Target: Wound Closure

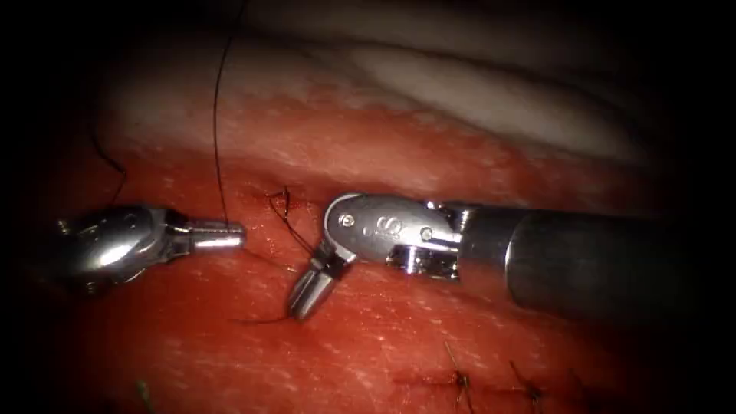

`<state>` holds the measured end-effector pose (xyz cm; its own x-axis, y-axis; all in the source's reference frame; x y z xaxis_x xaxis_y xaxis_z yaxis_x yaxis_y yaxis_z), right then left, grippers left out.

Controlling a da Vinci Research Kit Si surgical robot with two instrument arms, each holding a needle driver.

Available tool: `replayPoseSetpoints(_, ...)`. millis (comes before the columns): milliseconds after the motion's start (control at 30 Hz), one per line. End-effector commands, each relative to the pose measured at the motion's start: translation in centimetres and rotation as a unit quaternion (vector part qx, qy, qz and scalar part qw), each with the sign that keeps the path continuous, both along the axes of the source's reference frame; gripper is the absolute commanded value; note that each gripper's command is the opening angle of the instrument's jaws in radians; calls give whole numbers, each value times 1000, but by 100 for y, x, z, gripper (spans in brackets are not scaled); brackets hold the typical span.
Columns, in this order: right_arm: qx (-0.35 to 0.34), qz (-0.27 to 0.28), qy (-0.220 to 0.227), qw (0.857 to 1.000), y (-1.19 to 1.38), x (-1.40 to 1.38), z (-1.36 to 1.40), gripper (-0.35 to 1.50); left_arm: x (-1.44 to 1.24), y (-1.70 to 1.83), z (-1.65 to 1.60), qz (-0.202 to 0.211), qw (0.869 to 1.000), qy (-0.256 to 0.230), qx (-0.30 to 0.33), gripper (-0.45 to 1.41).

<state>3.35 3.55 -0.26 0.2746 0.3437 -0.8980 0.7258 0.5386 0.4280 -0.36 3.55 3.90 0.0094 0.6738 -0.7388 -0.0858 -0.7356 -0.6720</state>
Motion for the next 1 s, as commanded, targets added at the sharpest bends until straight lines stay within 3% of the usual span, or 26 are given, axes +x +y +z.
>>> replayPoseSetpoints(33, 5, 13, -3, 1000, 17, 8, -1, -35, -4, -13, 2, 2, 1000, -1, 0, -35)
replayPoseSetpoints(133, 23, 41, -15, 999, 38, 6, -2, -35, -4, -33, -5, 5, 1000, -1, 1, -35)
replayPoseSetpoints(400, 41, 66, -64, 995, 50, 3, 23, -35, -9, -91, -33, 21, 1000, -1, 8, -35)
replayPoseSetpoints(600, 49, 100, -107, 988, 69, -3, 38, -35, -4, -115, -57, 31, 999, -8, 11, -35)
replayPoseSetpoints(800, 33, 170, -206, 963, 106, -17, 60, -35, 9, -140, -72, 39, 999, -12, 17, -35)
replayPoseSetpoints(1000, 36, 211, -275, 937, 90, -16, 65, -35, 13, -144, -75, 40, 999, -12, 17, -35)
